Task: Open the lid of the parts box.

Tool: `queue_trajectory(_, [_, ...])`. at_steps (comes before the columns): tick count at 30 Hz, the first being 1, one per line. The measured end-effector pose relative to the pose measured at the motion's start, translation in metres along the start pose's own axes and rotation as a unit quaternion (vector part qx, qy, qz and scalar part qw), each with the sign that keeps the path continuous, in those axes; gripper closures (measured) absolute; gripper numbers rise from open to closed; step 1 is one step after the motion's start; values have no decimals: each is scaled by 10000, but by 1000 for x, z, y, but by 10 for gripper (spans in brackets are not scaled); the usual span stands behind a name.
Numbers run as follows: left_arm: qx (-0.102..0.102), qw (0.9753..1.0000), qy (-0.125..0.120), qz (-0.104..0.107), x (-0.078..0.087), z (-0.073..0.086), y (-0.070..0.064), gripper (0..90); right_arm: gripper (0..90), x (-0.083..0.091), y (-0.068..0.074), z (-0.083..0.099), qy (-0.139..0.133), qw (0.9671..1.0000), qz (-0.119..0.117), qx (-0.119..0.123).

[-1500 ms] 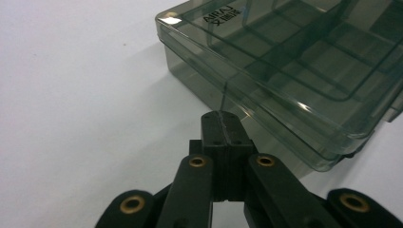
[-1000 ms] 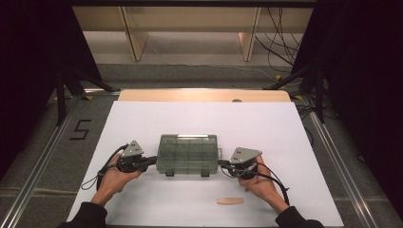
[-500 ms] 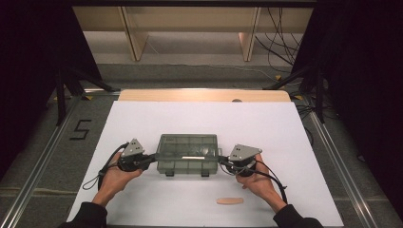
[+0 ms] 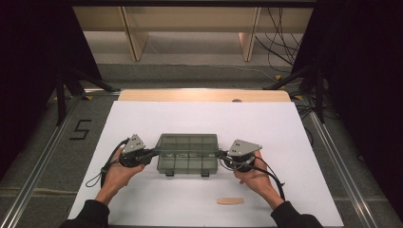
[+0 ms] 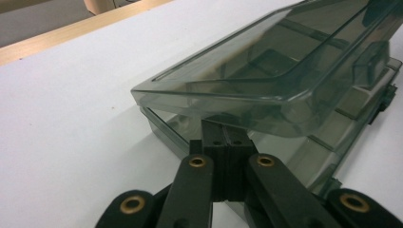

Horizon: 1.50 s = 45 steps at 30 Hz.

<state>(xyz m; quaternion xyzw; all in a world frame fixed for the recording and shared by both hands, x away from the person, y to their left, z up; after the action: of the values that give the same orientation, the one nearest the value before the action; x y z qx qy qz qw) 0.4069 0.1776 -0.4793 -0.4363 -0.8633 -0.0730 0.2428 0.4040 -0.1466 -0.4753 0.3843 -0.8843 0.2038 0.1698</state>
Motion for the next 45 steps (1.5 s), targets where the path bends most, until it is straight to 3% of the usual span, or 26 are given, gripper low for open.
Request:
queue_trajectory(8, [-17,9995,-240,-195,2,-7,3,898,900,0,-7,-8,-161,9998,150,-21])
queue_trajectory(13, [-37,9988,-435,-211,2,-13,3,898,900,0,-12,-12,-238,9995,202,-59])
queue_trajectory(26, [-65,9975,-610,-341,-1,-23,4,898,900,-7,-18,-19,-307,9985,423,-131])
queue_trajectory(37, [-81,9970,-659,-388,-4,-29,12,898,900,-14,-23,-24,-316,9978,566,-162])
queue_trajectory(45, [-91,9965,-701,-445,-7,-33,18,898,895,-19,-28,-24,-377,9964,685,-313])
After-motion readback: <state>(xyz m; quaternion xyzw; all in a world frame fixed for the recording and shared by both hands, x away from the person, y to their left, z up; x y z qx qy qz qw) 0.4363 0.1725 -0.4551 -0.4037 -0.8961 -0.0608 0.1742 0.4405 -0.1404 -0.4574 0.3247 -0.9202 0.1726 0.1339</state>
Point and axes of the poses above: each handheld gripper's, and its own axes: x roughly backward along the jaws, z roughly out of its underside, y roughly to its left, the point moved 3 cm from there along -x, roughly forward along the jaws, and after that the axes turned 9 degrees about z, right-handed, at the moved point
